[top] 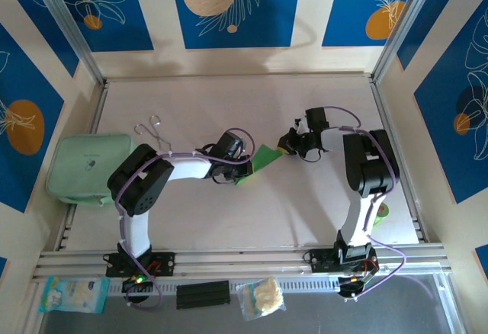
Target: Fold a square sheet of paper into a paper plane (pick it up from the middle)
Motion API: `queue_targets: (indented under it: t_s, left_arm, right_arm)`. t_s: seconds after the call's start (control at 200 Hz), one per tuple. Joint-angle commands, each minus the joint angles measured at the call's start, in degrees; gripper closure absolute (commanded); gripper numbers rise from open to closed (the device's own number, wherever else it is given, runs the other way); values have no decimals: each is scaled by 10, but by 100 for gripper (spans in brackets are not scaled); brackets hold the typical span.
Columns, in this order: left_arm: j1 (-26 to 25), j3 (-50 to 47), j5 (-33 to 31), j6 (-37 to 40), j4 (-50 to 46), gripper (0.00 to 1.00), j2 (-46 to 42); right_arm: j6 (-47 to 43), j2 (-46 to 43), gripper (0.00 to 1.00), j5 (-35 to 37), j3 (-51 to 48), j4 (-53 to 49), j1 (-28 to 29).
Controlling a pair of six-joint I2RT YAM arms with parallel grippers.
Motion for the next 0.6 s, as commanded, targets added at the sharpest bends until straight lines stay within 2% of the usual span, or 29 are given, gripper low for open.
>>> queue_targets:
  t_s: [0.0, 0.14, 0.375, 0.48, 0.595]
  left_arm:
    - [4, 1, 1, 4, -78, 100, 12]
    - [3, 8, 3, 5, -82, 100, 15]
    - [4, 10, 5, 2, -82, 100, 19]
    - [4, 11, 6, 1, -84, 100, 20]
    - [4, 7, 2, 0, -88, 100, 18]
  right_arm:
    - [-3, -62, 92, 18, -22, 42, 3]
    - [-2, -87, 92, 20, -48, 44, 33]
    - [41, -54, 92, 8, -71, 62, 108]
    - [50, -34, 93, 9, -73, 73, 119]
    - [53, -21, 93, 18, -79, 76, 105]
